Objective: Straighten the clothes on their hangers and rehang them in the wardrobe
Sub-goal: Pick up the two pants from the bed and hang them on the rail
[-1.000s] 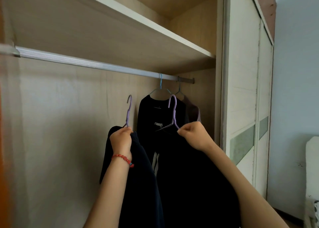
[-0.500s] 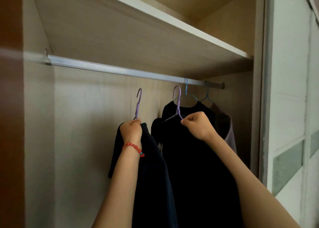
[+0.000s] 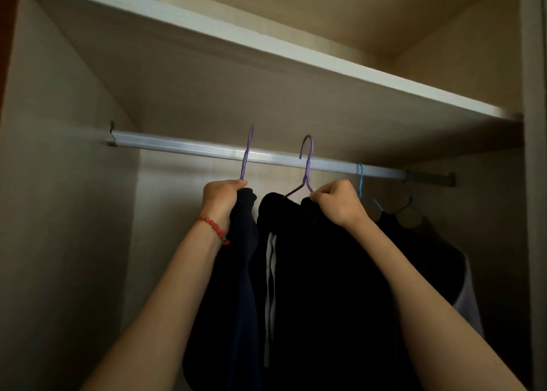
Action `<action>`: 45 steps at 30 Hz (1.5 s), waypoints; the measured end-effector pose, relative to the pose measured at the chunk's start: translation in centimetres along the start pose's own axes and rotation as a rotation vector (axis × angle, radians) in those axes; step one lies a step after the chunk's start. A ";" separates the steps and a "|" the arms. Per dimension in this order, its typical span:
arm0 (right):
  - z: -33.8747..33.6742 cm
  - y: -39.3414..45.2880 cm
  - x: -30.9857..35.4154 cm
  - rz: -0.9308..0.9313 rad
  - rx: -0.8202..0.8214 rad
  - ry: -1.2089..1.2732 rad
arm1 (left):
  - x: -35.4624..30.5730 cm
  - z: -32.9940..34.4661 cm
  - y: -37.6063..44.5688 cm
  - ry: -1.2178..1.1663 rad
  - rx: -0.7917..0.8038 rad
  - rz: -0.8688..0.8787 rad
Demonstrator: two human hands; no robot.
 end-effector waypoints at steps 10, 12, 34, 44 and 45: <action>4.8 4.4 0.7 -0.051 -0.003 0.029 | -1.4 -2.2 5.1 0.101 -0.105 0.106; 6.1 4.9 0.3 -0.018 0.017 0.044 | -1.7 -3.4 5.9 0.112 -0.141 0.102; 11.0 2.8 0.6 0.024 0.087 -0.050 | -2.0 -10.6 9.0 0.374 -0.210 0.028; 9.3 2.6 -1.1 0.085 -0.001 -0.115 | -2.6 -10.0 8.4 0.615 -0.233 0.093; 9.1 2.6 -1.4 0.093 -0.008 -0.107 | -2.7 -9.8 8.3 0.627 -0.242 0.110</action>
Point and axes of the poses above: each hand's wrist, its own y-axis towards the middle knuckle, its own z-axis out of the palm, x = y × z, the point moved 5 cm from there along y, towards the middle knuckle, and after that the axes turned 12 degrees about -x, right-handed, at the moved point
